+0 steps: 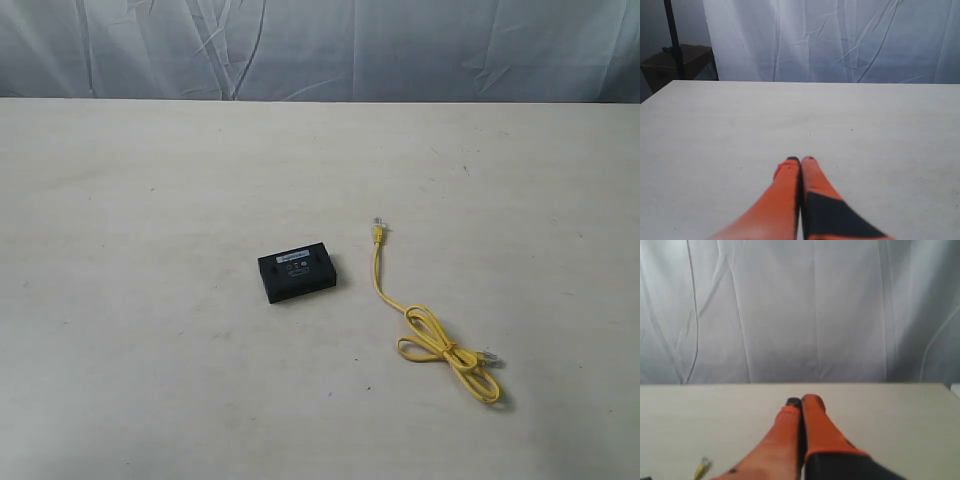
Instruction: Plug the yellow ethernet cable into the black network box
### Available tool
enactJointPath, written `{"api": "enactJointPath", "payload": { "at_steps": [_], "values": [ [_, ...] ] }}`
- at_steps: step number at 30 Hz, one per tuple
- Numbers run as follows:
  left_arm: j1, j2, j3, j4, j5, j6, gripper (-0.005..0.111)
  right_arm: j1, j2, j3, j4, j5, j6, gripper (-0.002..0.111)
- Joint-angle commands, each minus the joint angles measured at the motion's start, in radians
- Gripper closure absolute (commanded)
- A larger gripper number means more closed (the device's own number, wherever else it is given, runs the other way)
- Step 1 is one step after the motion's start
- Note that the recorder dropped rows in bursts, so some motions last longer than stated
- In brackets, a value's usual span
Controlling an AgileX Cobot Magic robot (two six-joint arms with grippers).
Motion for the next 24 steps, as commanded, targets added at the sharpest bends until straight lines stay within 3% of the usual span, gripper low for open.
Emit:
{"api": "enactJointPath", "payload": {
  "at_steps": [1,4,7,13,21,24],
  "values": [
    [-0.007,-0.004,0.003,-0.001,-0.016,-0.002,0.107,-0.003,0.218,-0.189,0.041,0.279,0.0,0.109],
    [-0.007,-0.004,0.003,-0.001,-0.014,-0.002,0.107,-0.003,0.359,-0.272,0.093,0.319,0.0,0.109],
    [-0.007,-0.004,0.003,-0.001,-0.014,-0.002,0.107,-0.003,0.468,-0.285,0.13,0.218,0.004,0.109],
    [-0.007,-0.004,0.003,-0.001,-0.014,-0.002,0.107,0.046,0.784,-0.297,0.353,0.205,-0.069,0.109],
    [-0.007,-0.004,0.003,-0.001,-0.014,-0.002,0.107,0.353,1.327,-0.637,0.333,0.288,-0.039,0.109],
    [-0.007,-0.004,0.003,-0.001,-0.014,-0.002,0.107,0.448,1.524,-0.834,0.129,0.416,0.145,0.109]
  ]
}}
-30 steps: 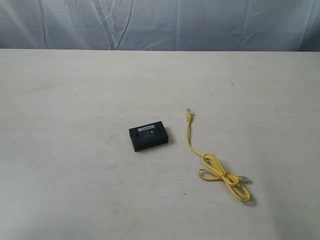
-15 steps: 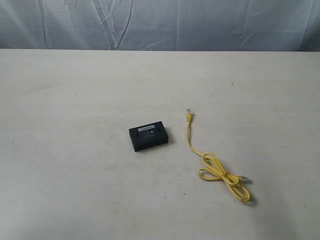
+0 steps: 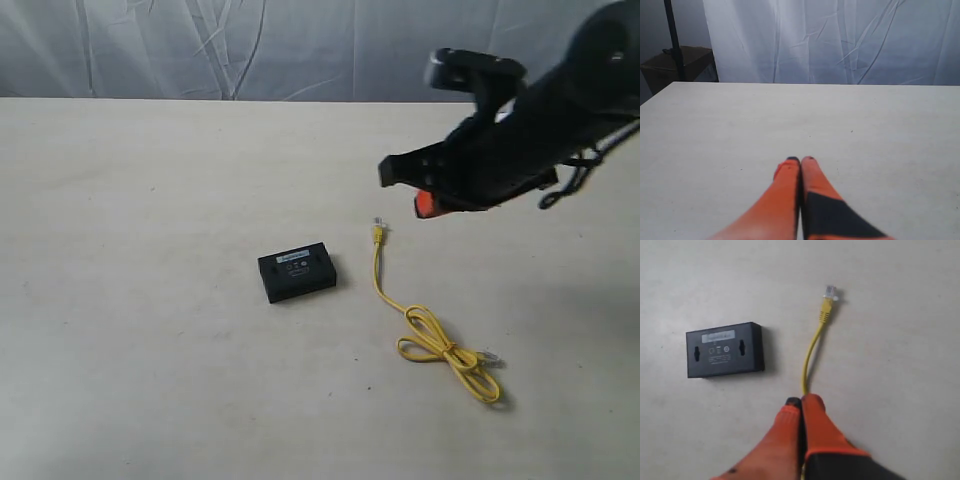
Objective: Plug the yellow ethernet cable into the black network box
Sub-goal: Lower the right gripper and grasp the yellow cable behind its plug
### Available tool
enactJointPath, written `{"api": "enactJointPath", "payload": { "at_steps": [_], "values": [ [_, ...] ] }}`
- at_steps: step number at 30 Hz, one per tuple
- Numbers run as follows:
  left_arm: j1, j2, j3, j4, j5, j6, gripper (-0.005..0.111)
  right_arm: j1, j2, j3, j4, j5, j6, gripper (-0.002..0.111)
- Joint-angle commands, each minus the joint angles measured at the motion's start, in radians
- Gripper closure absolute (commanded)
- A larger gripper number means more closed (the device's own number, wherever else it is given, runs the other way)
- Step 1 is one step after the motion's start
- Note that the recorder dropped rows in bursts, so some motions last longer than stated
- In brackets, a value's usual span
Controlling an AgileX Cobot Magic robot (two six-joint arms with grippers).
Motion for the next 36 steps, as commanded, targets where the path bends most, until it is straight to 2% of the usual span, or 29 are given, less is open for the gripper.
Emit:
{"api": "enactJointPath", "payload": {
  "at_steps": [1,3,6,15,21,28,30,34,36],
  "values": [
    [-0.007,-0.004,0.003,-0.001,-0.006,-0.002,0.107,0.113,0.216,-0.222,-0.277,0.146,0.269,0.109],
    [-0.007,-0.004,0.003,-0.001,-0.006,-0.002,0.107,0.16,0.294,-0.276,-0.398,0.155,0.469,0.109],
    [-0.007,-0.004,0.003,-0.001,-0.006,-0.002,0.107,0.175,0.341,-0.287,-0.436,0.141,0.567,0.109],
    [-0.007,-0.004,0.003,-0.001,-0.006,-0.002,0.107,0.177,0.405,-0.287,-0.441,0.08,0.683,0.109],
    [-0.007,-0.004,0.003,-0.001,-0.006,0.0,0.107,0.177,0.421,-0.287,-0.539,0.071,0.794,0.109],
    [-0.007,-0.004,0.003,-0.001,-0.006,0.0,0.107,0.177,0.459,-0.287,-0.537,0.058,0.82,0.109],
    [-0.007,-0.004,0.003,0.001,-0.006,0.0,0.107,0.177,0.468,-0.287,-0.539,0.056,0.833,0.103],
    [-0.007,-0.004,0.003,0.001,-0.006,0.0,0.107,0.178,0.475,-0.287,-0.537,0.049,0.848,0.079],
    [-0.007,-0.004,0.003,0.001,-0.006,0.0,0.107,0.178,0.475,-0.287,-0.525,0.043,0.848,0.073]
  ]
}}
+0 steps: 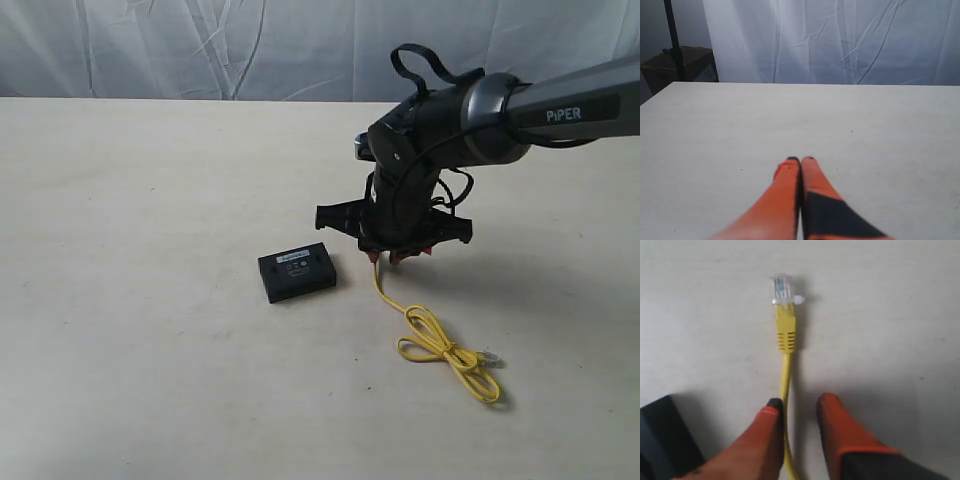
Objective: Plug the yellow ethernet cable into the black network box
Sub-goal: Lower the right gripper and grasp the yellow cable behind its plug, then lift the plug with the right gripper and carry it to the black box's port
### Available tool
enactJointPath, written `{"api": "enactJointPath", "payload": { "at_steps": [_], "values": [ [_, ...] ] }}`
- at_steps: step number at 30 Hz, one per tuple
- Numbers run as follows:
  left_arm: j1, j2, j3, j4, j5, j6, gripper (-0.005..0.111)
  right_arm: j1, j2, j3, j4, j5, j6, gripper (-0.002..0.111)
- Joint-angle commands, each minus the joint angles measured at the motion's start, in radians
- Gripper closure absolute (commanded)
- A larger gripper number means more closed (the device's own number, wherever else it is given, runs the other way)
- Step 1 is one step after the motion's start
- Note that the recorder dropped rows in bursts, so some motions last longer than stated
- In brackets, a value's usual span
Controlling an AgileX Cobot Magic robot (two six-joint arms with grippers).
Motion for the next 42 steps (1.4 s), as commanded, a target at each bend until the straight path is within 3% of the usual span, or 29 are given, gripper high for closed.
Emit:
{"api": "enactJointPath", "payload": {
  "at_steps": [1,17,21,22,30,42],
  "values": [
    [-0.007,-0.004,0.003,0.001,-0.006,0.0,0.107,0.001,-0.002,-0.004,0.007,-0.019,0.008,0.073],
    [-0.007,-0.004,0.003,0.001,-0.006,0.0,0.107,0.003,0.028,-0.004,0.031,-0.04,0.012,0.08],
    [-0.007,-0.004,0.003,0.001,-0.006,0.0,0.107,0.003,0.028,-0.004,0.027,-0.037,-0.002,0.1],
    [-0.007,-0.004,0.003,0.001,-0.006,0.0,0.107,0.003,0.028,-0.004,0.027,-0.035,-0.032,0.109],
    [-0.007,-0.004,0.003,0.001,-0.006,0.0,0.107,0.003,-0.014,-0.004,0.021,0.038,-0.212,0.108],
    [-0.007,-0.004,0.003,0.001,-0.006,0.0,0.107,-0.015,-0.283,0.062,0.047,0.089,-0.771,0.109]
  ]
}}
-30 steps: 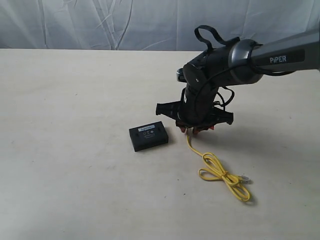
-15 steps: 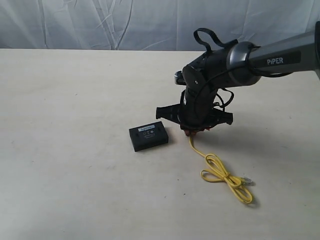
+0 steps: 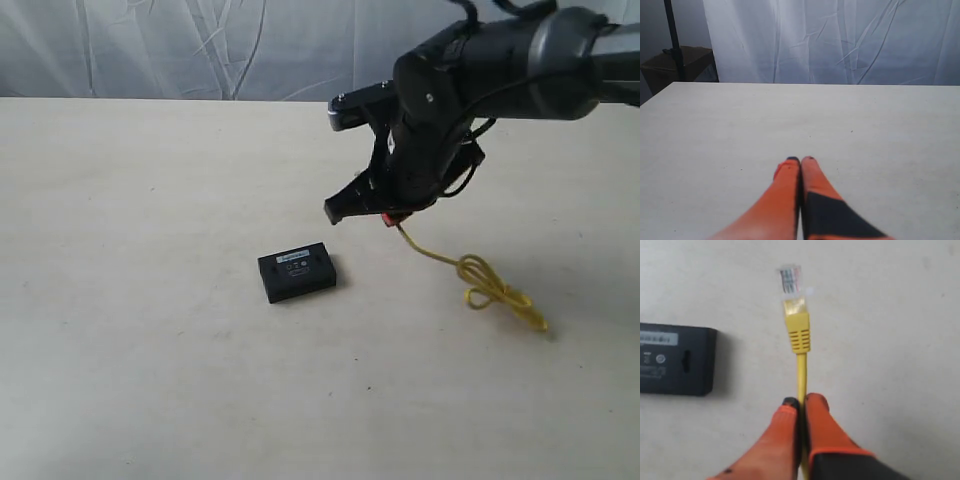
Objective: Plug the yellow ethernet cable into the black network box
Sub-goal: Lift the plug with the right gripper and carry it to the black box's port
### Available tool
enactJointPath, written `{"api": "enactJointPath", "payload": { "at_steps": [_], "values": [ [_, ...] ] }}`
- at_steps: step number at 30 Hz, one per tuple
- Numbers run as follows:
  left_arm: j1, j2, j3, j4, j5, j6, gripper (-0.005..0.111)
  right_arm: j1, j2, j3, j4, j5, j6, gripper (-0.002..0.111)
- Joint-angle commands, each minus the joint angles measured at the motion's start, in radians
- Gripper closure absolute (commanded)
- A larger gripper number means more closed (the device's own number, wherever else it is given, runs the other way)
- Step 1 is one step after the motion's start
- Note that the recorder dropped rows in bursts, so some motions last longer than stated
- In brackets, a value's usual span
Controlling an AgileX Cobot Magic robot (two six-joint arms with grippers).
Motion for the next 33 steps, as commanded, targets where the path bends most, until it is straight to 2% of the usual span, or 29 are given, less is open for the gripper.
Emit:
{"api": "enactJointPath", "payload": {
  "at_steps": [1,4,8,14,17,29,33],
  "values": [
    [-0.007,-0.004,0.003,0.001,-0.006,0.0,0.107,-0.013,-0.113,0.079,0.031,0.006,-0.193,0.109],
    [-0.007,-0.004,0.003,0.001,-0.006,0.0,0.107,-0.006,-0.159,0.21,0.156,-0.067,-0.346,0.109],
    [-0.007,-0.004,0.003,0.001,-0.006,0.0,0.107,0.023,-0.161,0.3,0.211,-0.136,-0.418,0.109],
    [-0.007,-0.004,0.003,0.0,-0.009,0.0,0.107,0.112,-0.113,0.304,0.21,-0.074,-0.444,0.109],
    [-0.007,-0.004,0.003,0.0,-0.009,0.0,0.107,0.155,-0.078,0.304,0.283,-0.088,-0.444,0.109],
    [-0.007,-0.004,0.003,0.0,-0.009,0.0,0.107,0.204,-0.072,0.304,0.318,-0.172,-0.451,0.109],
    [-0.007,-0.004,0.003,0.0,-0.009,0.0,0.107,0.216,-0.072,0.304,0.414,-0.225,-0.451,0.109]
  ]
}}
